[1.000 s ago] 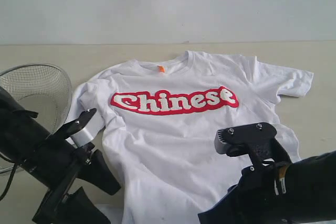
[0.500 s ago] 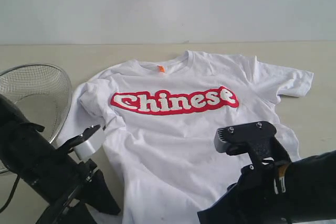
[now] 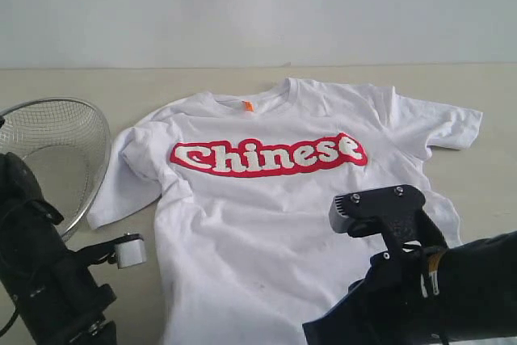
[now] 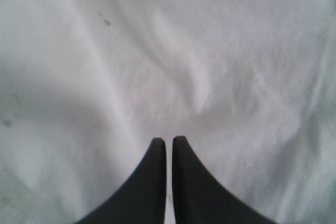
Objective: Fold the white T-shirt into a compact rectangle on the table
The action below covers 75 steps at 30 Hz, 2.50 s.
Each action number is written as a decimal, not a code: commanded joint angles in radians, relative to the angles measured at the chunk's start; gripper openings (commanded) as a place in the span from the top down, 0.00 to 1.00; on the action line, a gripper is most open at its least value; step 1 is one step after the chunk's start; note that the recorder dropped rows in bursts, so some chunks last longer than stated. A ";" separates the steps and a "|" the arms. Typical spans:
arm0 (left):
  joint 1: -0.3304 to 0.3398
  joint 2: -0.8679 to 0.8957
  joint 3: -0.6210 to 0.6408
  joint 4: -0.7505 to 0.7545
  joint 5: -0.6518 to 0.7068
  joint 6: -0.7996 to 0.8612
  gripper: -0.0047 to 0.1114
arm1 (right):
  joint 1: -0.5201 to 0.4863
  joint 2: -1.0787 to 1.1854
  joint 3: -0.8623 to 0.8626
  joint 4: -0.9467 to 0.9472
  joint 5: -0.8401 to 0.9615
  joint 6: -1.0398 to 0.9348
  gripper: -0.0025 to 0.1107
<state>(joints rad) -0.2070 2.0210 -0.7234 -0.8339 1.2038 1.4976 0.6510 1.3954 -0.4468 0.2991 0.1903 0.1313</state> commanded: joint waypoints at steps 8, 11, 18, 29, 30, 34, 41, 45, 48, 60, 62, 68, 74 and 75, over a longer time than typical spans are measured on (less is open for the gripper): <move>-0.002 0.003 0.003 0.171 0.017 -0.370 0.92 | -0.003 0.001 0.006 0.000 -0.001 -0.007 0.98; -0.002 0.003 0.003 0.195 0.017 -0.513 0.92 | -0.003 0.001 0.006 0.000 -0.001 -0.007 0.98; -0.002 0.003 0.001 0.167 0.017 -0.633 0.92 | -0.003 0.001 0.006 0.000 -0.001 -0.007 0.98; 0.011 -0.078 -0.034 0.098 0.017 -0.690 0.92 | -0.003 0.001 0.006 0.000 -0.002 -0.009 0.98; 0.011 -0.096 -0.034 0.109 0.017 -0.690 0.92 | -0.003 0.001 0.006 0.000 -0.002 -0.009 0.98; 0.011 -0.169 -0.034 0.185 0.017 -0.768 0.92 | -0.003 0.001 0.006 0.000 -0.002 -0.009 0.98; 0.011 -0.278 -0.034 0.238 0.017 -0.829 0.92 | -0.014 0.001 -0.002 0.000 -0.022 -0.009 0.98; 0.011 -0.360 -0.034 0.061 -0.012 -0.754 0.92 | -0.127 0.001 -0.086 -0.004 0.054 -0.040 0.98; 0.011 -0.421 -0.026 -0.135 -0.027 -0.609 0.92 | -0.270 0.003 -0.196 -0.011 0.153 -0.093 0.98; 0.011 -0.577 0.080 -0.553 -0.009 -0.261 0.92 | -0.687 0.370 -0.881 -0.018 0.524 -0.226 0.98; 0.011 -0.588 0.094 -0.576 -0.009 -0.225 0.92 | -0.704 0.468 -0.998 -0.021 0.582 -0.227 0.98; 0.011 -0.590 0.121 -0.617 -0.002 -0.200 0.92 | -0.736 0.723 -1.275 -0.032 0.647 -0.221 0.98; 0.011 -0.590 0.124 -0.625 -0.002 -0.189 0.92 | -0.752 0.884 -1.440 -0.066 0.678 -0.210 0.98; 0.011 -0.590 0.124 -0.625 -0.002 -0.187 0.92 | -0.752 0.902 -1.453 -0.073 0.676 -0.210 0.98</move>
<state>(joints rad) -0.1986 1.4414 -0.6039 -1.4469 1.1863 1.2969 -0.0899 2.2587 -1.8530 0.2480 0.8544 -0.0800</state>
